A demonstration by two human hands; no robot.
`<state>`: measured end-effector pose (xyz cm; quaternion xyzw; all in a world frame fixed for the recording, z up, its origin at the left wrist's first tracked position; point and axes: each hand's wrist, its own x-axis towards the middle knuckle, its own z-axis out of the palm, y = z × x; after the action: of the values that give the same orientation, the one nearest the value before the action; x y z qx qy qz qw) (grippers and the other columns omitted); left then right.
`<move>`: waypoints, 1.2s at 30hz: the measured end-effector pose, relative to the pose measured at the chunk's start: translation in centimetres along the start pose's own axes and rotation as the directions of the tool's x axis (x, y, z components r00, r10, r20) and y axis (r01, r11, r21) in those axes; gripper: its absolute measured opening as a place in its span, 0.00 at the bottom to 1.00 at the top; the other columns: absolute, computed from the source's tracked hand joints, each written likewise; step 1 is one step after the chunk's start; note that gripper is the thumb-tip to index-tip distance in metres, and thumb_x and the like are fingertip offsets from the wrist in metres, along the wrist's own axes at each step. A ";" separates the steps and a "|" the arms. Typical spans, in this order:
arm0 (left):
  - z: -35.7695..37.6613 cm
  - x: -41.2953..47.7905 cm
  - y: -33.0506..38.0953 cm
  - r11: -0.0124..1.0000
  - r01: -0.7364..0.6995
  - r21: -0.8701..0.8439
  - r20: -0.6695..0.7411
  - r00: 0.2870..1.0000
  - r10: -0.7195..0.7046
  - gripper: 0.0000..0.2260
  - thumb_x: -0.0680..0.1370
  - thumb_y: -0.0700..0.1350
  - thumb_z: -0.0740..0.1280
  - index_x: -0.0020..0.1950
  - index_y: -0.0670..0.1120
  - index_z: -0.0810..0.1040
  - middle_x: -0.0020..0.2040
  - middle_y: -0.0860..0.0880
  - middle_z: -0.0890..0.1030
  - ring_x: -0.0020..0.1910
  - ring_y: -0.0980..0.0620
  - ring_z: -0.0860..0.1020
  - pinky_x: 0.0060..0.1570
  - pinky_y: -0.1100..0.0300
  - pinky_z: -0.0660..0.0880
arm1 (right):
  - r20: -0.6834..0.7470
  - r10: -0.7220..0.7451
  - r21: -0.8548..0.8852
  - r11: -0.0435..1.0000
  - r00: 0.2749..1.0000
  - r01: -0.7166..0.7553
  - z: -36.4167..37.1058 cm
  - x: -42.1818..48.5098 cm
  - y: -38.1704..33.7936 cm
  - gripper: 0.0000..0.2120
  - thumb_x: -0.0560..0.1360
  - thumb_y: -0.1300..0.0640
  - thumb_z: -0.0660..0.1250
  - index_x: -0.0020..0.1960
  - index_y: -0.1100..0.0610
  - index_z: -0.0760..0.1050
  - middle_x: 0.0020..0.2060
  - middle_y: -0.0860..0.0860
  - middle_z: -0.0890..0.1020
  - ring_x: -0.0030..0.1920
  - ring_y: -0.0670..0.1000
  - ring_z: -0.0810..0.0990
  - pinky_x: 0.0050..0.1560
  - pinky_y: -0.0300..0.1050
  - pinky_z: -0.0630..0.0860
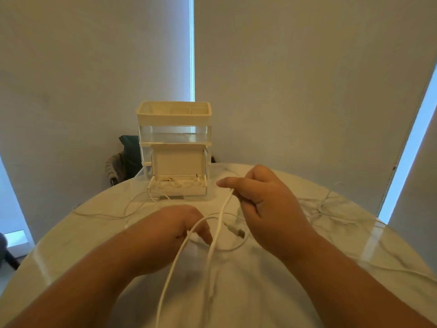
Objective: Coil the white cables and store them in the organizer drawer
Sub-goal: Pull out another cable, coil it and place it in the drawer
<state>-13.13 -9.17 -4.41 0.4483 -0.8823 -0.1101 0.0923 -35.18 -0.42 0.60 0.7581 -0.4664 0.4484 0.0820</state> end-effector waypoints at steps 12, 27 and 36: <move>-3.0 -3.7 7.5 0.598 -0.107 -0.794 -0.336 0.898 -0.285 0.22 0.76 0.63 0.57 0.57 0.49 0.79 0.49 0.47 0.83 0.51 0.48 0.80 0.50 0.52 0.77 | 0.106 -0.185 0.031 0.983 0.977 0.183 1.1 -1.1 -3.9 0.14 0.74 0.55 0.58 0.42 0.52 0.83 0.41 0.46 0.71 0.45 0.46 0.70 0.40 0.34 0.71; -3.0 -3.3 5.5 0.411 -0.265 -0.872 -0.361 0.916 -0.174 0.21 0.81 0.34 0.55 0.41 0.50 0.83 0.51 0.46 0.84 0.52 0.45 0.81 0.48 0.50 0.74 | 0.278 0.586 0.508 0.583 0.761 -0.634 1.8 -0.9 -1.6 0.05 0.77 0.60 0.60 0.49 0.53 0.73 0.38 0.52 0.82 0.30 0.53 0.78 0.28 0.47 0.69; -1.7 -3.7 7.0 0.858 -0.207 -0.470 -0.040 0.976 0.214 0.12 0.80 0.44 0.64 0.49 0.60 0.82 0.53 0.62 0.80 0.56 0.64 0.77 0.56 0.68 0.72 | 0.457 0.757 0.834 -0.182 0.466 -0.522 3.0 0.2 -0.4 0.09 0.82 0.59 0.60 0.48 0.62 0.75 0.31 0.55 0.78 0.28 0.51 0.77 0.29 0.45 0.73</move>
<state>-15.91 -2.30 -1.06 0.3125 -0.8733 -0.3133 0.2038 -33.07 -1.96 -0.88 0.2440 -0.4106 0.6716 -0.5664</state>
